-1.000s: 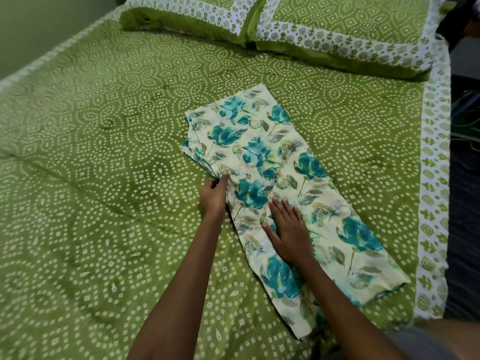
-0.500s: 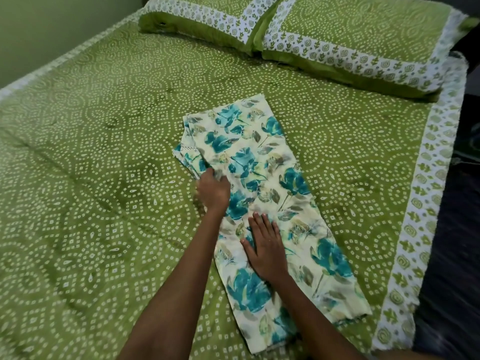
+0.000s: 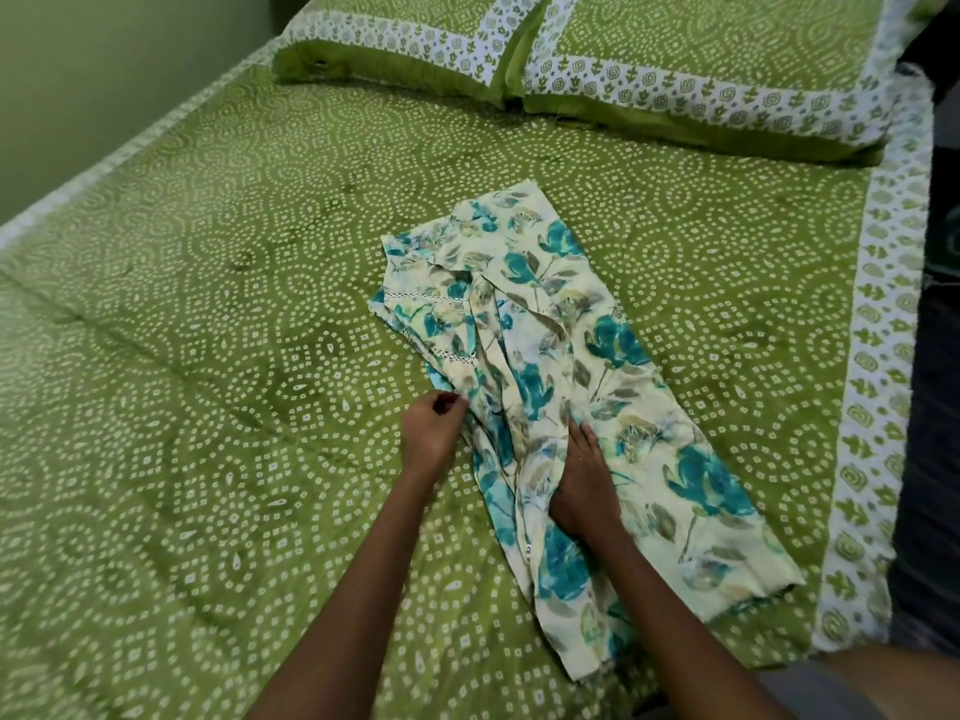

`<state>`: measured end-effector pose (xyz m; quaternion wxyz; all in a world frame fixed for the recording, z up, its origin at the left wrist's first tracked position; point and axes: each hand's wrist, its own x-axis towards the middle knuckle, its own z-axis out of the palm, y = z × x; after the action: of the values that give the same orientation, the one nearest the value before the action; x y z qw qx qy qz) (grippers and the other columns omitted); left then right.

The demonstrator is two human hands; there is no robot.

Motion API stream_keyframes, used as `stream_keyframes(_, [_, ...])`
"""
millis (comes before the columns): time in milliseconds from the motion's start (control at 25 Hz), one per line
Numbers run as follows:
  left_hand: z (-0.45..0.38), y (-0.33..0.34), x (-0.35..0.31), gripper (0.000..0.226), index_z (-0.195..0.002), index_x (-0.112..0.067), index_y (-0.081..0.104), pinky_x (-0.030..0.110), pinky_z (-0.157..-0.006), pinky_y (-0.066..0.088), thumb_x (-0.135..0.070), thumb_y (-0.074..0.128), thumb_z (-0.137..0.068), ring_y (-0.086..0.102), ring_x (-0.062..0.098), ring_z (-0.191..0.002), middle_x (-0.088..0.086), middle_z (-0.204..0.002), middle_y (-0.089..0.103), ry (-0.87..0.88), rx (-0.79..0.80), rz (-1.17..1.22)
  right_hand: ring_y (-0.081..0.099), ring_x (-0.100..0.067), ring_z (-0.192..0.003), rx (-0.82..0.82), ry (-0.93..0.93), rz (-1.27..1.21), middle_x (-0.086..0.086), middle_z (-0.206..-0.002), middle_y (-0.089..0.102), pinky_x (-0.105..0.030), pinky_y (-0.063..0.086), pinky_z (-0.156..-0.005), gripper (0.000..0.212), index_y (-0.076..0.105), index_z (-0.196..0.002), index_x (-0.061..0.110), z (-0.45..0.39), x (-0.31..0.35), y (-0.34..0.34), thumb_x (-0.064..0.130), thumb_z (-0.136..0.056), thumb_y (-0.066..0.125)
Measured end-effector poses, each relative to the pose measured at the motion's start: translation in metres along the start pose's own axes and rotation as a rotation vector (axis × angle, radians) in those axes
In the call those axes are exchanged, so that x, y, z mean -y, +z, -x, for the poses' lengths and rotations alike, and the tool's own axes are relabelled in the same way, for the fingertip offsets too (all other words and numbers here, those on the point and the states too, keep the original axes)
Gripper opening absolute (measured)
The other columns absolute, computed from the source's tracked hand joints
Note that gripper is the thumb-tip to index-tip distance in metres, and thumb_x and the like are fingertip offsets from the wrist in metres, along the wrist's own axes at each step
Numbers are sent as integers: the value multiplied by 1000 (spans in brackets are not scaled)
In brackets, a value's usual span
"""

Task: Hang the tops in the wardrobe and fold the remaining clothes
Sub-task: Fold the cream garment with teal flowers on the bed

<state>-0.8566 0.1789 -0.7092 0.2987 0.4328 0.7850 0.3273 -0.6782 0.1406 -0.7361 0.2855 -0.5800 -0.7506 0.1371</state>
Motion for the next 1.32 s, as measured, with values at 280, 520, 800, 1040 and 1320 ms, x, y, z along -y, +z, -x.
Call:
stream_keyframes(280, [3, 26, -22, 53, -127, -8, 43, 38, -95, 36, -31, 62, -84, 40, 30, -116, 15, -128, 37, 109, 37, -409, 48, -33, -125, 213, 104, -167, -18, -134, 52, -39, 25, -113, 56, 51, -132, 4, 6, -15, 15, 33, -86, 37])
stream_keyframes(520, [15, 46, -41, 27, -114, 7, 57, 39, -88, 46, 7, 47, -88, 57, 29, -96, 22, -109, 61, 440, -78, 65, 53, -22, -116, 16, 695, -912, -14, -124, 59, -13, 44, -86, 31, 58, -123, -1, 2, -12, -6, 13, -98, 46])
stream_keyframes(800, [59, 57, -45, 39, -113, 2, 60, 14, -65, 46, 2, 53, -74, 58, 7, -76, 10, -95, 63, 438, 807, -5, 48, -16, -110, -43, 632, -686, 1, -122, 45, -28, 41, -87, 53, 49, -127, 18, -40, -9, -13, 30, -81, 72])
stream_keyframes(1040, [70, 40, -1, 33, -117, -5, 54, 28, -87, 46, -11, 61, -85, 51, 16, -97, 5, -110, 50, 52, 43, 72, 56, -22, -101, 104, 656, -322, -2, -112, 55, -27, 40, -72, 25, 60, -99, 23, -60, -21, 6, 28, -78, 72])
stream_keyframes(1320, [39, 48, -14, 36, -121, -2, 51, 34, -81, 49, -7, 59, -86, 57, 23, -94, 4, -111, 59, -394, 62, 382, 43, -29, -119, 111, 277, 16, -9, -131, 46, -43, 38, -95, 85, 50, -129, 15, -16, -21, 21, 76, -70, 45])
